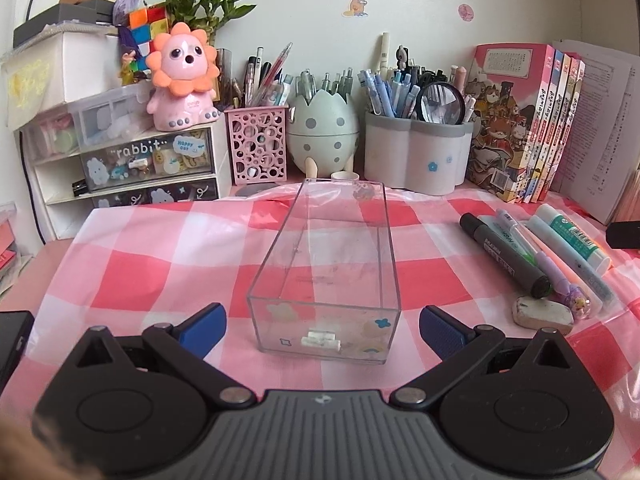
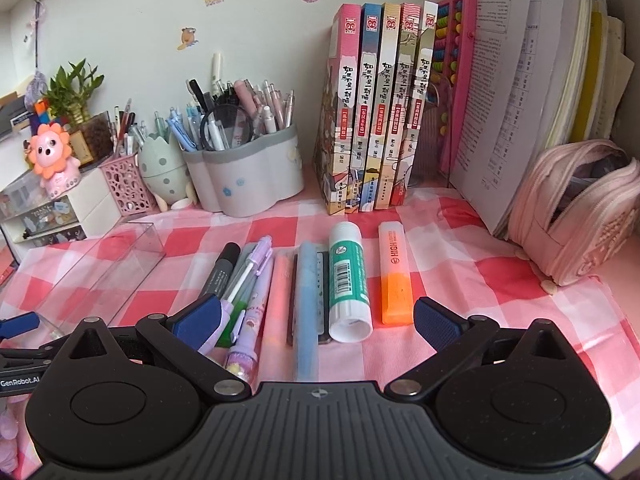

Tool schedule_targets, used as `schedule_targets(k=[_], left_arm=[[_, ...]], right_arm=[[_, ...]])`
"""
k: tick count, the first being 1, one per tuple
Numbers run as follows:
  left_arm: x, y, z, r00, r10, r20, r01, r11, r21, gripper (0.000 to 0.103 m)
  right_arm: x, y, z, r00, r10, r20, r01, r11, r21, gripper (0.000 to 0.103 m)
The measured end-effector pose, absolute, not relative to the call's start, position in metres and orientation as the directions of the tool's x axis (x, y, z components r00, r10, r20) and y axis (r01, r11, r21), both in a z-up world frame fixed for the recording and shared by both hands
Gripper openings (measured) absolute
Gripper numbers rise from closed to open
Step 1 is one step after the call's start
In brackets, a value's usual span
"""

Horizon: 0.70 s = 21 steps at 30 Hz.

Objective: Organize stationery
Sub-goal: 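Move the left tool to the clear plastic box and grasp it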

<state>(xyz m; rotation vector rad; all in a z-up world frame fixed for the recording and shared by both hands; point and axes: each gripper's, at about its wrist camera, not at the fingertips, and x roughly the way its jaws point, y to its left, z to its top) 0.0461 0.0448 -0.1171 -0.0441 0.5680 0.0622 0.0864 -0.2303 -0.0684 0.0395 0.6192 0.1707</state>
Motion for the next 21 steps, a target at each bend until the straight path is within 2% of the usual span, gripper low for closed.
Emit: schedule_targets(k=[2,11,14,16,18,21], left_arm=[[0.047,0.046,-0.118,0.845,0.040,-0.534,-0.068,0.997,-0.033,0.078],[0.055,0.043,-0.122,0.836,0.007,-0.549,-0.049,0.997,-0.062,0.056],[0.053,0.042,-0.122,0.837,-0.008,-0.547,-0.035,0.997,-0.068,0.049],[0.052,0.039,-0.122,0.837,-0.010,-0.548,-0.030,0.998,-0.063,0.048],[0.052,0.038,-0.121,0.837,-0.018,-0.546,-0.020,0.998,-0.063,0.048],[0.053,0.035,-0.121,0.839,-0.034,-0.543,-0.002,0.998,-0.065,0.048]], right_arm=[[0.091,-0.230,-0.069,0.804,0.174,-0.569,-0.153,0.984,0.086,0.098],[0.107,-0.235,-0.071,0.810,0.187,-0.556,-0.151,0.982,0.110,0.093],[0.114,-0.237,-0.073,0.803,0.200,-0.562,-0.155,0.980,0.127,0.087],[0.119,-0.238,-0.075,0.796,0.204,-0.570,-0.151,0.979,0.139,0.082],[0.124,-0.238,-0.076,0.789,0.205,-0.579,-0.150,0.978,0.143,0.072],[0.131,-0.238,-0.077,0.780,0.210,-0.590,-0.147,0.977,0.154,0.065]])
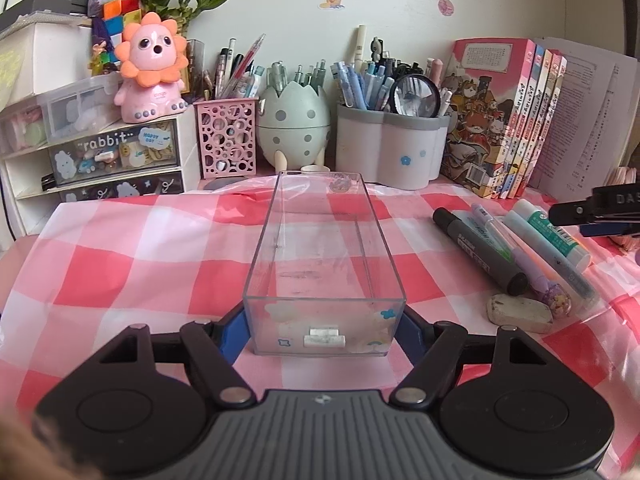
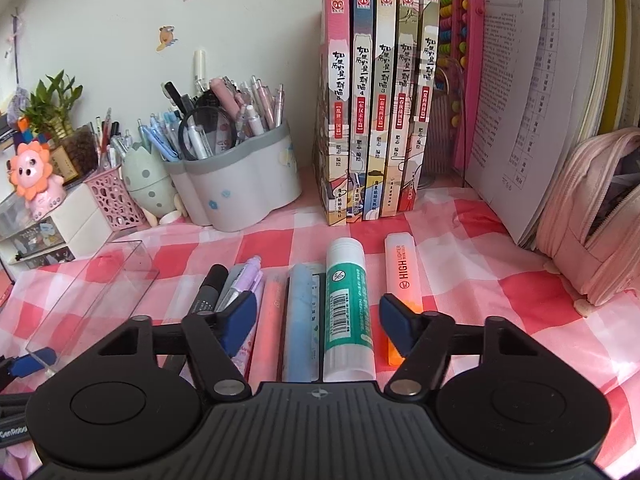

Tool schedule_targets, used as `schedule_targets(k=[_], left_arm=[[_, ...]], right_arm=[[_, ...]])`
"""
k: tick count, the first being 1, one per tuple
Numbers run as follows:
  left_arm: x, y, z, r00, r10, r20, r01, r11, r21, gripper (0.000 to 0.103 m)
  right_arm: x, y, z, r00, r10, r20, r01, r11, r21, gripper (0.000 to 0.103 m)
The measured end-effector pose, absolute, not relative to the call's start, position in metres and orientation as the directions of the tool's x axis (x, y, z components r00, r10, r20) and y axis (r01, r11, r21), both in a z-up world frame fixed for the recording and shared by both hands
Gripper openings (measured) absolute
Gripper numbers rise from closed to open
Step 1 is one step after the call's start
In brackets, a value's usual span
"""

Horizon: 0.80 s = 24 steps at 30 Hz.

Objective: Organize stationery
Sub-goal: 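Move the left tool to the clear plastic box and grasp it, then grasp the lavender pen from the row with the right tool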

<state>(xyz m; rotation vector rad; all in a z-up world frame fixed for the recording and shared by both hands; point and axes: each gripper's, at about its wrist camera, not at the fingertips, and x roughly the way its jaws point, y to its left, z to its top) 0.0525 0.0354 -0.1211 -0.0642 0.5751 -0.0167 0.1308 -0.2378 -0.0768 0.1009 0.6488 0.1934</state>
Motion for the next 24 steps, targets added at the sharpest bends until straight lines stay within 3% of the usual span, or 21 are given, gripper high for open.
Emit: schedule_targets(k=[8,14,24], left_arm=[[0.053,0.031,-0.121,0.842,-0.033,-0.538,0.000,0.998,-0.061,0.048],[0.053,0.033,-0.121,0.842,-0.037,-0.538,0.001,0.998,-0.067,0.049],[0.053,0.030,-0.121,0.840,-0.022,-0.543,-0.003,0.999,-0.045,0.048]], right_arm=[[0.144,-0.238,-0.079,0.765,0.189,-0.615,-0.108,0.980,0.167,0.045],[0.140,-0.220,-0.069,0.756,0.257,-0.602,-0.192,0.966,0.171,0.042],[0.159,-0.181,-0.081,0.688,0.327,-0.648,-0.243,0.945,0.218,0.021]])
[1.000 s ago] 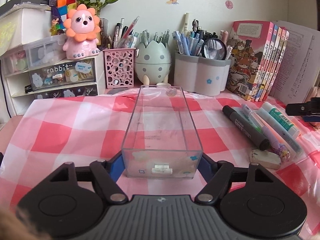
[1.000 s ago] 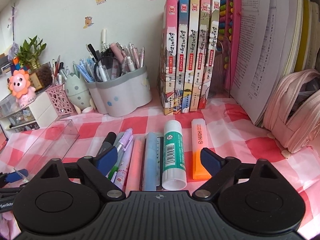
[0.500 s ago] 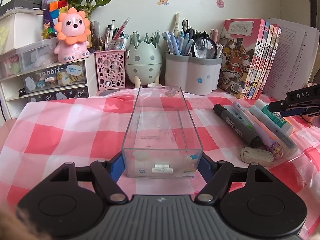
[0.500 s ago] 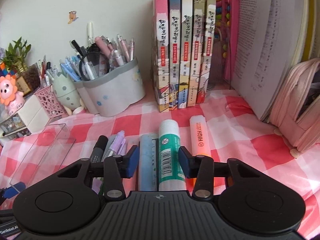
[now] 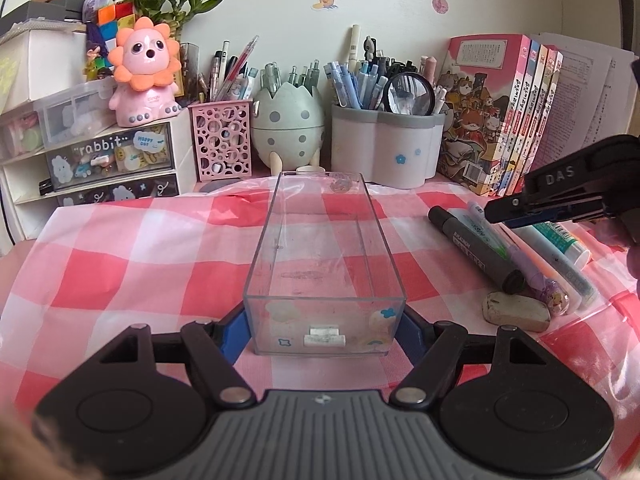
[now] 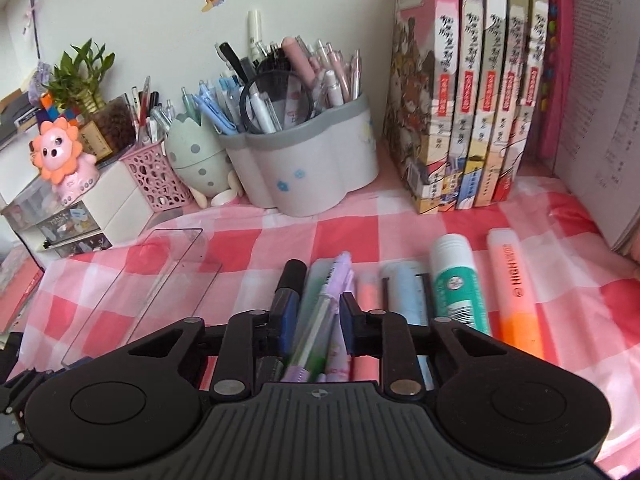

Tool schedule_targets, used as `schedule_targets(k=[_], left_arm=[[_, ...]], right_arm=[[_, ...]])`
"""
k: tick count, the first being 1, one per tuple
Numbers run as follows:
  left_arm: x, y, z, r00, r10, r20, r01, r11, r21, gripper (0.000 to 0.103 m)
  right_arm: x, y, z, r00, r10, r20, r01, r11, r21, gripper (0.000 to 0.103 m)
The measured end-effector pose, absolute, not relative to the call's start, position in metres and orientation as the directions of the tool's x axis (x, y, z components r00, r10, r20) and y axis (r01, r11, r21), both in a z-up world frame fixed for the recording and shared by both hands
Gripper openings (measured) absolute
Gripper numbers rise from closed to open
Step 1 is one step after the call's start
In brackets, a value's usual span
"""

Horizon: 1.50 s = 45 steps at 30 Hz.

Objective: Organize stationery
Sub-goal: 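Grasp the lavender pen from the row with the right tool, then lower the lavender pen into the clear box and open the right tool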

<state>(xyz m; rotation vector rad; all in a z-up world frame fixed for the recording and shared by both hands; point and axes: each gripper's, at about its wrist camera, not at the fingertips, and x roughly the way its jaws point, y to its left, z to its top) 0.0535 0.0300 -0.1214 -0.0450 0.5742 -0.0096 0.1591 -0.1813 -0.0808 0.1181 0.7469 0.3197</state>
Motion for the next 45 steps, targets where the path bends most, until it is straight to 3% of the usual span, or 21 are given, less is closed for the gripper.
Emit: schedule_targets(k=[11,19,36,45], left_arm=[[0.057,0.029,-0.121,0.836,-0.040,-0.548,0.023,0.999,-0.038,0.048],[0.057,0.030,-0.122,0.839,-0.042,-0.543,0.020,0.999,-0.046,0.048],[0.057,0.030,-0.123,0.837,-0.052,-0.545,0.020,0.998,-0.064,0.048],[0.057,0.031,-0.122,0.838,-0.056,-0.543,0.017,0.997,-0.075,0.048]], right_arm=[[0.166,-0.175,-0.083,0.662,0.272,-0.698,-0.176,0.962,0.208,0.012],[0.165,-0.177,-0.078,0.657,0.280,-0.700,-0.139,0.957,0.253,0.010],[0.183,-0.117,-0.038,0.558,0.509,-0.655,-0.162,0.841,0.516,0.010],[0.204,-0.063,-0.062,0.443,0.484,-0.754,-0.088,0.861,0.501,0.010]])
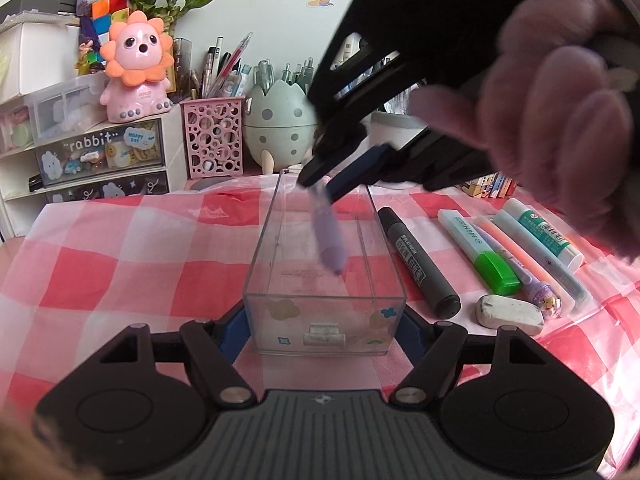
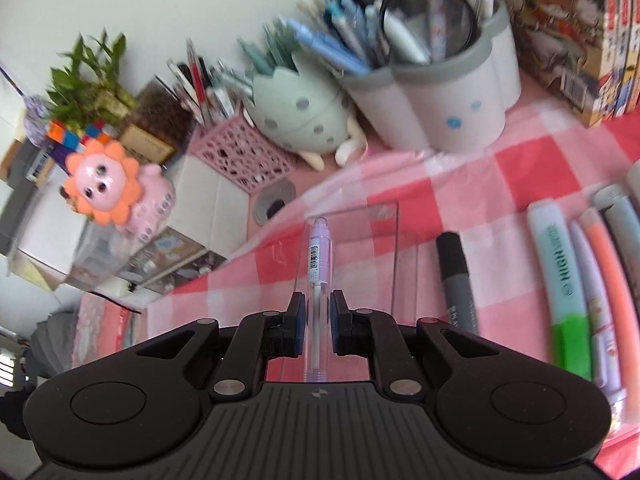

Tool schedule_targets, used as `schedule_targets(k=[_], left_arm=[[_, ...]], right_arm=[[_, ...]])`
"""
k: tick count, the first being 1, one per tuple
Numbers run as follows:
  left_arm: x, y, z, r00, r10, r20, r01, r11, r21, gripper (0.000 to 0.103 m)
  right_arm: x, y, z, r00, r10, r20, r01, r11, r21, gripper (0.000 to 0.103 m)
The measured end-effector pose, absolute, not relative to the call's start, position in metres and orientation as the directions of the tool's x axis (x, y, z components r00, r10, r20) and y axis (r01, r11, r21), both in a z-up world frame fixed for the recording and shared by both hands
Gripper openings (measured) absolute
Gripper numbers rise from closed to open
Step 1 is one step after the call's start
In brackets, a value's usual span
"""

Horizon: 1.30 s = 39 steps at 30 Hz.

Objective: Organize stationery
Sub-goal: 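Lower the lavender pen into the clear box and open the right tool, then withdraw the right tool back over the row of pens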

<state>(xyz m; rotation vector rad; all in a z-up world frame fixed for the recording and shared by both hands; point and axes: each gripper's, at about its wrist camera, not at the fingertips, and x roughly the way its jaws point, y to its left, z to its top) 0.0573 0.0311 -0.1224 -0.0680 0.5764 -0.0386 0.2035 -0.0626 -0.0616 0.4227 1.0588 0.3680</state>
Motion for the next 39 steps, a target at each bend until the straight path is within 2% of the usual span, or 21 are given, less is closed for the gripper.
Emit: schedule_targets(k=[7,14,23,28,30,39], left_arm=[[0.057,0.032,-0.123,0.839,-0.061,-0.541,0.017,0.996,-0.087,0.048],[0.057,0.031,-0.122,0.839,-0.062,-0.540,0.013,0.995,-0.095,0.049],[0.056,0.031,-0.122,0.839,-0.061,-0.540,0.011,0.995,-0.096,0.049],[0.056,0.031,-0.122,0.840,-0.063,-0.540,0.011,0.995,-0.098,0.049],[0.056,0.030,-0.122,0.839,-0.063,-0.540,0.010,0.995,-0.101,0.049],[0.058,0.031,-0.122,0.837,-0.063,-0.543,0.008,0.995,-0.104,0.049]], right_arm=[[0.214,-0.042,-0.073,0.451,0.420,-0.788,-0.038,0.891,0.453,0.010],[0.215,-0.041,-0.076,0.448,0.440,-0.778,-0.023,0.876,0.482,0.013],[0.207,-0.056,-0.070,0.436,0.494,-0.752,-0.052,0.848,0.527,0.037],[0.195,-0.065,-0.057,0.445,0.521,-0.728,-0.105,0.838,0.536,0.045],[0.190,-0.070,-0.052,0.454,0.522,-0.722,-0.126,0.840,0.529,0.052],[0.169,-0.101,-0.034,0.526,0.481,-0.701,-0.190,0.870,0.455,0.065]])
